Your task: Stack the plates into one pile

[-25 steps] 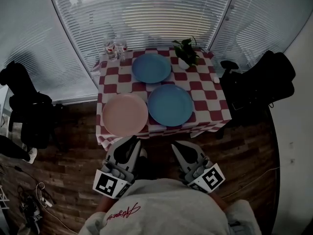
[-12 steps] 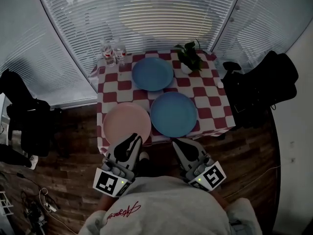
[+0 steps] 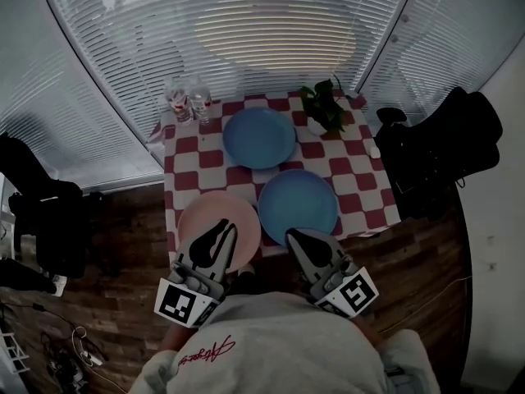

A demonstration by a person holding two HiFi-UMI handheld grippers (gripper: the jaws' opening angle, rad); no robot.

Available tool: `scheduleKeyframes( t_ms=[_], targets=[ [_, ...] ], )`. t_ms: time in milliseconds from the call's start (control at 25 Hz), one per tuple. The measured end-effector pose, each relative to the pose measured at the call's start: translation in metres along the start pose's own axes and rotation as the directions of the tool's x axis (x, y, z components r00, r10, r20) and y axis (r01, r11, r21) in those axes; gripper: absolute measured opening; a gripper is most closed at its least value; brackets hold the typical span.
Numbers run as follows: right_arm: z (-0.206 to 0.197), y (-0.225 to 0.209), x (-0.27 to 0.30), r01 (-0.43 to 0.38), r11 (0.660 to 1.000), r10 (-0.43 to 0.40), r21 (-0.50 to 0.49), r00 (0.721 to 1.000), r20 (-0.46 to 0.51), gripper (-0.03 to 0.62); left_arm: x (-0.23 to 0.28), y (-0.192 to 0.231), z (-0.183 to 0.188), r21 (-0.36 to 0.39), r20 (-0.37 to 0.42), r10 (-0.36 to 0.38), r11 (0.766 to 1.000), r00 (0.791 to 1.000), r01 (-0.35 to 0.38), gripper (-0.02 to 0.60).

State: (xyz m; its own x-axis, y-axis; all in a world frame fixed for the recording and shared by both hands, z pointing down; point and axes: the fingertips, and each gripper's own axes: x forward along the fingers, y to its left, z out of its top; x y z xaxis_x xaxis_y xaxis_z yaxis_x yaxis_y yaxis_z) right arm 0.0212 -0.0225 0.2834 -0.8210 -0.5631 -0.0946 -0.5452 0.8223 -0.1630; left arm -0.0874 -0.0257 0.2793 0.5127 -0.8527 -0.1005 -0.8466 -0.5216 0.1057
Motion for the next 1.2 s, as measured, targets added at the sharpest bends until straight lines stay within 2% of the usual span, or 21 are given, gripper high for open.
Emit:
scheduleKeyframes(
  t_ms=[200, 320, 480, 640, 840, 1000, 1200],
  targets=[
    [0.000, -0.011, 0.022, 0.021, 1.000, -0.021, -0.001, 1.000, 0.002, 0.011, 0.014, 0.022, 0.002, 0.004, -0.001, -0.020, 1.000, 1.000, 0.020, 0.052],
    [0.000, -0.016, 0.036, 0.027, 1.000, -0.027, -0.001, 1.000, 0.006, 0.011, 0.018, 0.036, 0.000, 0.003, -0.027, -0.026, 1.000, 0.999, 0.026, 0.052],
    [-0.005, -0.018, 0.049, 0.033, 0.999, -0.033, 0.004, 0.999, 0.008, 0.011, 0.024, 0.047, 0.005, -0.001, 0.022, -0.047, 0.999, 0.999, 0.047, 0.052],
    [-0.011, -0.020, 0.055, 0.041, 0.999, -0.040, 0.018, 0.999, -0.008, 0.011, 0.029, 0.057, 0.001, -0.011, 0.012, -0.049, 0.999, 0.999, 0.050, 0.052],
    [-0.013, -0.028, 0.055, 0.045, 0.999, -0.044, 0.026, 0.999, -0.026, 0.011, 0.035, 0.055, -0.012, -0.017, -0.062, -0.054, 0.998, 0.997, 0.053, 0.052],
    [-0.010, -0.037, 0.052, 0.031, 0.999, -0.030, 0.024, 0.999, -0.031, 0.011, 0.046, 0.052, -0.010, -0.014, -0.037, -0.047, 0.999, 0.998, 0.047, 0.052],
    [-0.003, -0.049, 0.052, -0.009, 1.000, 0.010, 0.014, 0.999, -0.036, 0.011, 0.054, 0.044, -0.010, -0.019, -0.050, -0.004, 1.000, 0.999, 0.003, 0.052]
  ],
)
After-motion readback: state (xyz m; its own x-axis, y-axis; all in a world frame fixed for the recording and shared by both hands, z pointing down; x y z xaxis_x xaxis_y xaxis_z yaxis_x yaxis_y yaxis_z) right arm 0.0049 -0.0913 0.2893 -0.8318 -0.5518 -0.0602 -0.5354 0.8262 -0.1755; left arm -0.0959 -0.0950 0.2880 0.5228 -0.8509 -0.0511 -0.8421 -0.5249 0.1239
